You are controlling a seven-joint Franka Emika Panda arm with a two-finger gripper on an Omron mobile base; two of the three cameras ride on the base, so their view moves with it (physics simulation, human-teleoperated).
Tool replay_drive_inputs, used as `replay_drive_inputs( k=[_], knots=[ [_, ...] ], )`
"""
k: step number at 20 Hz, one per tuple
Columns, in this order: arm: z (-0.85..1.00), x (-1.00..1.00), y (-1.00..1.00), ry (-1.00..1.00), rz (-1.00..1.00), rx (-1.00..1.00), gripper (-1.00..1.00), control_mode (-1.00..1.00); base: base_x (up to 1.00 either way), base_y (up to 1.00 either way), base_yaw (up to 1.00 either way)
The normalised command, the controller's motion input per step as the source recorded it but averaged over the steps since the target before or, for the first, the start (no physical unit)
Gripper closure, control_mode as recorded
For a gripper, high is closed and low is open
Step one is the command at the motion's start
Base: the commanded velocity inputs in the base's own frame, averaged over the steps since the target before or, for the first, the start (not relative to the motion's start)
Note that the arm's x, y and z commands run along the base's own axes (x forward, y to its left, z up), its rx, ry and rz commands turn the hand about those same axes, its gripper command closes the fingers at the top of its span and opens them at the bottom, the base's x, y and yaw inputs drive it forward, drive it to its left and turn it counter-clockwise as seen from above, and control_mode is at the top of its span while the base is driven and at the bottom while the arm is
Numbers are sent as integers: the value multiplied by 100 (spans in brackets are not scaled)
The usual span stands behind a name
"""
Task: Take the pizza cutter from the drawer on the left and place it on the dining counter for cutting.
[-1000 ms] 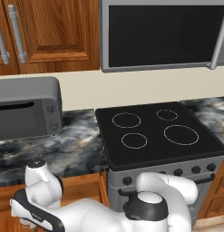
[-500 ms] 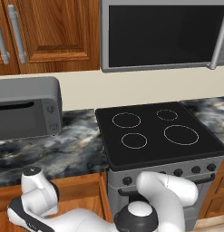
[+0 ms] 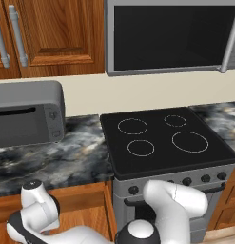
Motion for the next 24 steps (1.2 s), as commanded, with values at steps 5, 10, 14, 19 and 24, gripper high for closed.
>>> replay_drive_inputs(
  k=[5,10,14,19,24],
  knots=[
    [-7,4,1,0,0,0,-100,-100,0,0,0],
    [-28,2,3,5,0,0,-100,-100,0,0,0],
    [-32,0,1,1,0,0,-100,-100,0,0,0],
    [-22,0,6,0,0,0,-100,-100,0,0,0],
    [-16,0,20,0,0,0,-100,-100,0,0,0]
  ],
)
